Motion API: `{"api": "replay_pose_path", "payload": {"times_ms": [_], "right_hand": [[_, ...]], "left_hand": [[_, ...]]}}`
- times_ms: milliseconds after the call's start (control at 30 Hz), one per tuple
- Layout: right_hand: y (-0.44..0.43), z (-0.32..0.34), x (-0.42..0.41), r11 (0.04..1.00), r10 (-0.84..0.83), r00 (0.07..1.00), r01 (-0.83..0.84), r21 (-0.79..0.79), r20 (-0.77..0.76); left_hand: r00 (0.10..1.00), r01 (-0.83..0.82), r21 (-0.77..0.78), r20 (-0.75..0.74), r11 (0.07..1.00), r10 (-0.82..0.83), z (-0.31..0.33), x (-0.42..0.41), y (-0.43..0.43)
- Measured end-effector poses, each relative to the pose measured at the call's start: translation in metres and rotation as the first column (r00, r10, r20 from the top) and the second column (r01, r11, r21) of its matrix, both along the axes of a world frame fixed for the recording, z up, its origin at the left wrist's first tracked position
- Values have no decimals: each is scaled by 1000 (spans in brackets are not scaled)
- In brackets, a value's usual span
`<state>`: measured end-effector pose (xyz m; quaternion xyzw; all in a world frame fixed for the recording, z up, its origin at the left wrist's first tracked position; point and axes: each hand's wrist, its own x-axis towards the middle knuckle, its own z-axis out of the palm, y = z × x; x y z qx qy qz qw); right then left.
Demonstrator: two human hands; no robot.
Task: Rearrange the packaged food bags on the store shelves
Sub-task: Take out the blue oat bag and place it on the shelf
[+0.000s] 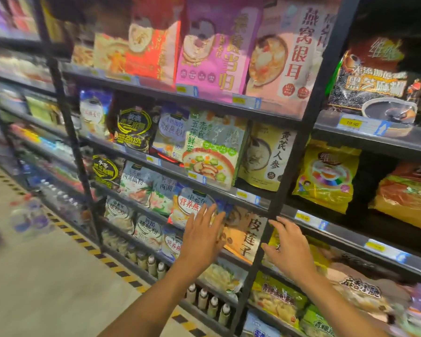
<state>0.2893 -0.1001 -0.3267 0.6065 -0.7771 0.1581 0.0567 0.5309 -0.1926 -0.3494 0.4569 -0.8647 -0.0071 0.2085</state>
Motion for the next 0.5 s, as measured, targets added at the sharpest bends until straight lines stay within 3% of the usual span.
{"api": "replay_pose_path", "payload": {"times_ms": [133,500], "right_hand": [[-34,-5,50,991,134,991,-134,-11,14],[-168,-21,168,927,375,923,-376,-7,82]], "left_hand": [[991,-136,67,20,988,135,-4,64,-12],[909,-417,72,41,906,415,-6,206,-74]]}}
